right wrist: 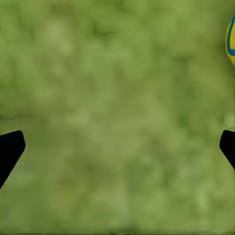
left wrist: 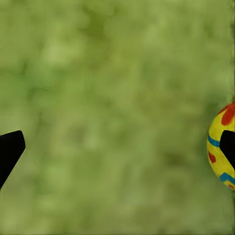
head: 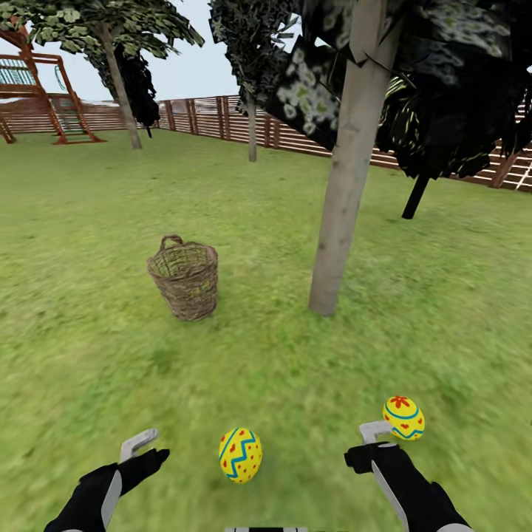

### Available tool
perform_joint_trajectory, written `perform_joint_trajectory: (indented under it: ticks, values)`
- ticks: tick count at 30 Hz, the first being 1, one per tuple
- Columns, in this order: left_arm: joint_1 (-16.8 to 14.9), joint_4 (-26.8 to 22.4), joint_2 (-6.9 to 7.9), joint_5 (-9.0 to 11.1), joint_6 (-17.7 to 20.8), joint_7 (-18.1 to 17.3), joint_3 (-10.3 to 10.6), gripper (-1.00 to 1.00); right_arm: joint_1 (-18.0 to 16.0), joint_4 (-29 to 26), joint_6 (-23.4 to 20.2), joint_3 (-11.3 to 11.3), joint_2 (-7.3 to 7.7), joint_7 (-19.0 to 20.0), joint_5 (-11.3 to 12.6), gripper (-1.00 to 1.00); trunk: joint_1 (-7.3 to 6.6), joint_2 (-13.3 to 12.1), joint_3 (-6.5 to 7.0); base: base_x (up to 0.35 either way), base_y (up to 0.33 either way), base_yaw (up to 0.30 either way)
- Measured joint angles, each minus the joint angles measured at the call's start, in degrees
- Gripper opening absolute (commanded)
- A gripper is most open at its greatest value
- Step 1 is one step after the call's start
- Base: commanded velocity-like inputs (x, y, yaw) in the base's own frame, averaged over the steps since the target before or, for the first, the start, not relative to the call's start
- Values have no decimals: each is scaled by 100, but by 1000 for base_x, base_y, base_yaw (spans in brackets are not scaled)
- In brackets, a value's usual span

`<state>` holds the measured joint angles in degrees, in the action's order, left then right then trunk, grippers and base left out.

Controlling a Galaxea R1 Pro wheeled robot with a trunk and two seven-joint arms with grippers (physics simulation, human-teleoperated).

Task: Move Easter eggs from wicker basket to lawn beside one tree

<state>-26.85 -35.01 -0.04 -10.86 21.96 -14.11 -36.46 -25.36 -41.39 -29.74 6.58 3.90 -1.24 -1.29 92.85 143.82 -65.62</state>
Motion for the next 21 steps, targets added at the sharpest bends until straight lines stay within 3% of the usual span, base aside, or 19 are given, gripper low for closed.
perform_joint_trajectory:
  ticks: [21]
  values:
    - [0,31,-13,-5,36,-82,9,100,0,1,-12,-16,9,-1,1,100,-55,-28,535,-60,289,-295]
